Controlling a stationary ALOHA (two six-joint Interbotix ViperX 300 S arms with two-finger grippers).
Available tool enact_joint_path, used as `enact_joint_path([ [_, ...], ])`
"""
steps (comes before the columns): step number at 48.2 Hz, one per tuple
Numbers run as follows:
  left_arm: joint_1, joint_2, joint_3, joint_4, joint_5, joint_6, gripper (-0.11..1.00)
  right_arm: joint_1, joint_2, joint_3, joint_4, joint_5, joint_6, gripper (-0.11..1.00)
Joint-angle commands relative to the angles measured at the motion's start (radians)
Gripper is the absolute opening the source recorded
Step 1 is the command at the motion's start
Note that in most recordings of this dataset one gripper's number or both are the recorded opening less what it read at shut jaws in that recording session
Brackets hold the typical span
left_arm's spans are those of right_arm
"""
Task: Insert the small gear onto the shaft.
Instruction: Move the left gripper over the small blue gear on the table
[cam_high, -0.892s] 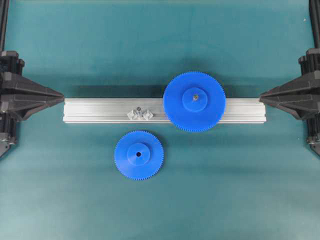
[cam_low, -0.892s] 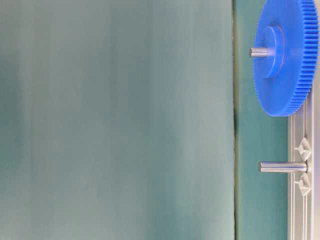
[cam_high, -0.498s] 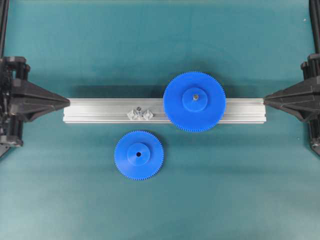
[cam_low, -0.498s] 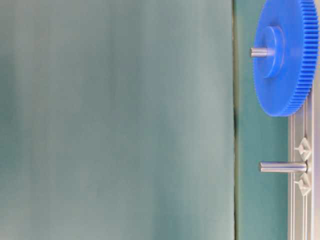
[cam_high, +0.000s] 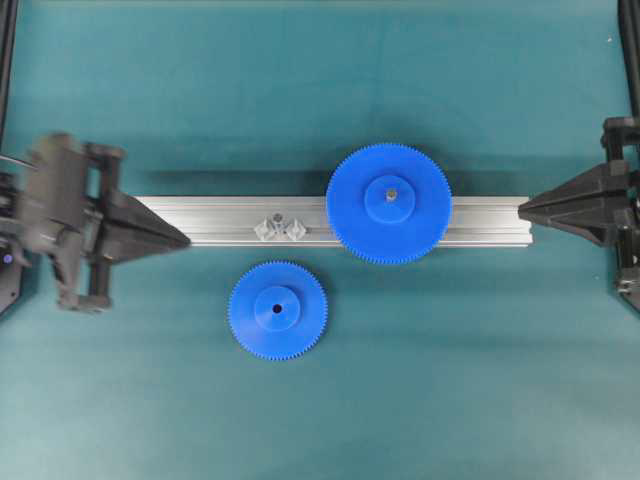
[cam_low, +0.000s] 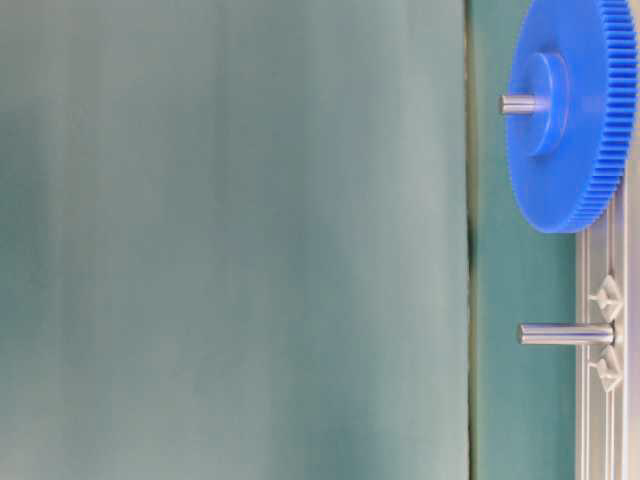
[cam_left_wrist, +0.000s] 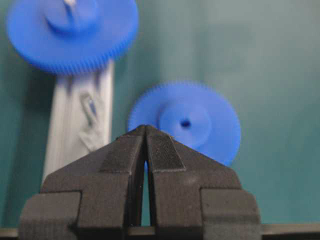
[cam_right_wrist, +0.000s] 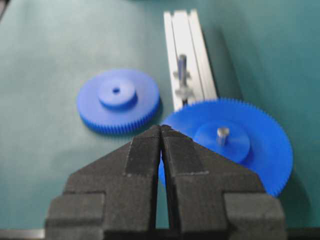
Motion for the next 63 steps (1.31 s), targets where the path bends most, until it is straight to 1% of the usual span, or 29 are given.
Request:
enact_joint_path([
  [1,-0.018,0.058,-0.057,0.003,0.025,0.003,0.00,-0.003,0.009,-0.032,0.002,0.026,0.009,0.08],
  [8,-0.046,0.172,-0.117,0.003,0.061,0.011,0.00,-0.003,0.008,-0.038,0.002,0.049,0.009,0.08],
  [14,-0.077,0.258,-0.170,0.003,0.063,0.012,0.00,-0.003,0.003,-0.038,0.002,0.054,0.009,0.08],
  [24,-0.080,0.393,-0.261,0.003,0.078,0.005,0.00,-0.003,0.000,-0.040,0.005,0.069,0.011,0.08],
  [27,-0.080,0.428,-0.287,0.003,0.106,0.003,0.00,-0.003,-0.002,-0.040,0.005,0.072,0.011,0.08],
  [38,-0.080,0.545,-0.403,0.003,0.268,0.000,0.00,-0.003,-0.003,-0.038,0.005,0.078,0.011,0.08],
  [49,-0.080,0.637,-0.506,0.002,0.370,-0.003,0.00,-0.003,-0.005,-0.034,0.005,0.077,0.011,0.08],
  [59,-0.080,0.676,-0.568,0.003,0.449,-0.040,0.00,-0.003,-0.005,-0.034,0.005,0.077,0.011,0.08],
  [63,-0.080,0.687,-0.580,0.003,0.474,-0.043,0.00,-0.005,-0.005,-0.032,0.005,0.077,0.011,0.08],
])
